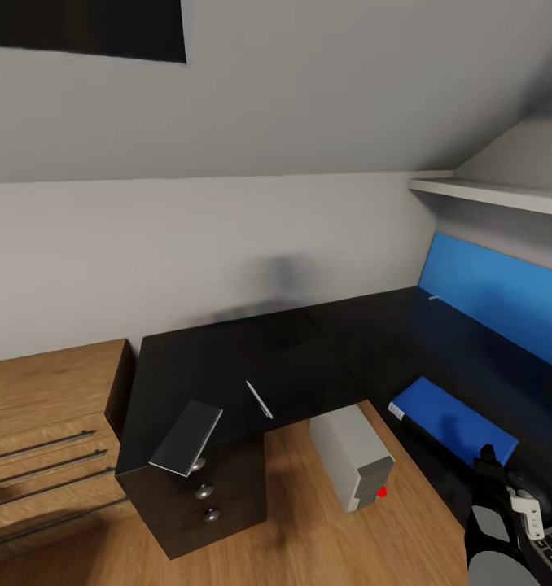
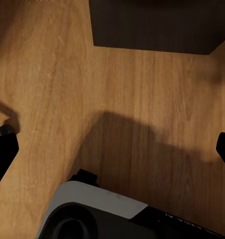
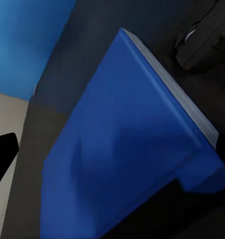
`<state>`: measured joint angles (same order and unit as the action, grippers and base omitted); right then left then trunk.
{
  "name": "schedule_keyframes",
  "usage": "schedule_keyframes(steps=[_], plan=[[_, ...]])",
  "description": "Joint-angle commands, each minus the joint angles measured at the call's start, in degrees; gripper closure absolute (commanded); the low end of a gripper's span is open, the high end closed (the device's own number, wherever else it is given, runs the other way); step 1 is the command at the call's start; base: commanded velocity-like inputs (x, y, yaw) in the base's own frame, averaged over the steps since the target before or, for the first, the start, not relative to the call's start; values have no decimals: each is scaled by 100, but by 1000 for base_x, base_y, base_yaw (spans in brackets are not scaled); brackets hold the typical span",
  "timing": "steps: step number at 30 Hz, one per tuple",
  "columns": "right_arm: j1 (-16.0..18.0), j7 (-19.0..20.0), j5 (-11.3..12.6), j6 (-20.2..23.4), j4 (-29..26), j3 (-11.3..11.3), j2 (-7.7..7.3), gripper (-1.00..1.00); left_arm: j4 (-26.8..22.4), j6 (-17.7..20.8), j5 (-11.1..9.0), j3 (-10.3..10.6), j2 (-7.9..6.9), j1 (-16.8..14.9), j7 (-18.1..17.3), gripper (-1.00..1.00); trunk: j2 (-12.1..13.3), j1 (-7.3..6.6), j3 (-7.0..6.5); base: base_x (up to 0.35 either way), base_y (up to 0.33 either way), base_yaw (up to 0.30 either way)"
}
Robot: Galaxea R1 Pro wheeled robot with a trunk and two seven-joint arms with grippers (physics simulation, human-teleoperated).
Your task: In the bedroom, organize the workspace by keeping the computer under the desk, ensuring the monitor is on the desk, placing the keyboard on the desk next to the monitor, placing the mouse on the desk next to the keyboard, moving the folder from the swivel chair onto the desk next to the mouse, stacking the notebook on top of the folder with the pen on top of the notebook, and positioning the swivel chair next to the desk.
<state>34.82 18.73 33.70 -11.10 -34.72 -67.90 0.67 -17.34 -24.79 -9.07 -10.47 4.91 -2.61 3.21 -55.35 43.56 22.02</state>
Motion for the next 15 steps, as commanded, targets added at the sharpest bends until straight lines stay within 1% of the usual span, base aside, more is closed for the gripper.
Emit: schedule_keyframes(steps=[1,12,15], plan=[[7,52,57,14,0,-24,3,-100,2,-17,-43,23,-4,-3,15,-100,-3,0,6,0,0,0],[7,52,45,11,-8,-22,3,-100,2,-17,-43,11,-7,-3,27,-100,-3,0,6,-2,0,0],[7,54,42,12,-14,-22,5,-100,2,-11,-43,9,-7,-3,30,-100,-3,0,6,-159,0,0]])
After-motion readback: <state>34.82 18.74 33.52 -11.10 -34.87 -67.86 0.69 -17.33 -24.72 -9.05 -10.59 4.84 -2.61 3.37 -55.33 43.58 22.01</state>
